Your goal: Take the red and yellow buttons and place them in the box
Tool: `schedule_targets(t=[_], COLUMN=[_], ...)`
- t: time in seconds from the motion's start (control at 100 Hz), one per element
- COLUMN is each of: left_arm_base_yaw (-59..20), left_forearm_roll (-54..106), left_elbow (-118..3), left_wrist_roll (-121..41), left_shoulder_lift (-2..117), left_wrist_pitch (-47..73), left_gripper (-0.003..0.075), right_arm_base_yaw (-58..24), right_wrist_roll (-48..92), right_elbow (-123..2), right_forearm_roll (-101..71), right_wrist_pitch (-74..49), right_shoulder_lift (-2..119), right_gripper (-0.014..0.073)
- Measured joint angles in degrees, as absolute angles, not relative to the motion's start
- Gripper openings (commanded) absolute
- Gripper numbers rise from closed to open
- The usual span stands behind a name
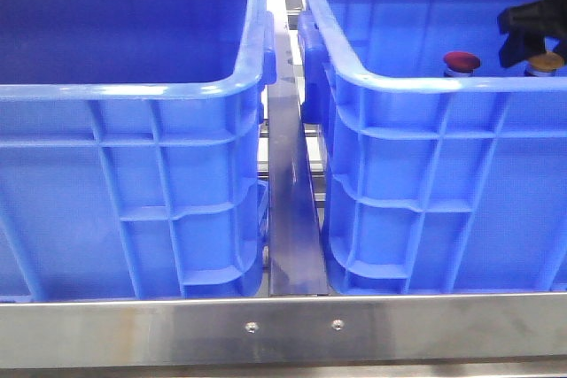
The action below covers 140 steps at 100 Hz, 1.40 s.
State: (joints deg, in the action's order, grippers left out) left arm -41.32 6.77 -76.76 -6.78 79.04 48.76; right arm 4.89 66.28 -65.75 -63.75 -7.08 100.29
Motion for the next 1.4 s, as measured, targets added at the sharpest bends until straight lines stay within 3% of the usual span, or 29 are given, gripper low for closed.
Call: schedule_targets(t=[0.22,0.33,0.46,0.62,1.149,1.399], left_arm_base_yaw=[-40.94,-39.16,-35.48,-29.07,-4.83,-0.74], left_forearm_roll=[3.52,-3.58,-10.52,-12.08,-8.5,-8.12], left_elbow=[-76.76,-76.76,-76.46,-73.17,-50.19,-35.95], left_wrist_roll=[-2.07,4.38,11.43,13.18,13.44,13.56], left_shoulder_lift=[76.98,75.38,73.3,69.66,42.6,24.85], left_wrist_pitch=[46.78,46.39,46.28,45.98,39.31,33.78], left_gripper=[0.0596,0.0498,0.0298,-0.0022,-0.0019,-0.0019], right_arm_base_yaw=[4.89,4.89,4.89,4.89,4.89,4.89], right_wrist_roll=[66.35,66.35,66.35,66.35,66.5,66.5], right_elbow=[-60.12,-56.2,-51.62,-47.08,-33.95,-25.14], right_forearm_roll=[-63.75,-63.75,-63.75,-63.75,-63.42,-63.42], right_wrist_pitch=[-7.46,-7.78,-9.21,-11.53,-15.54,-14.23], right_shoulder_lift=[91.57,85.13,77.6,68.64,50.06,35.12], right_gripper=[0.0517,0.0482,0.0256,-0.0055,-0.0068,-0.0068])
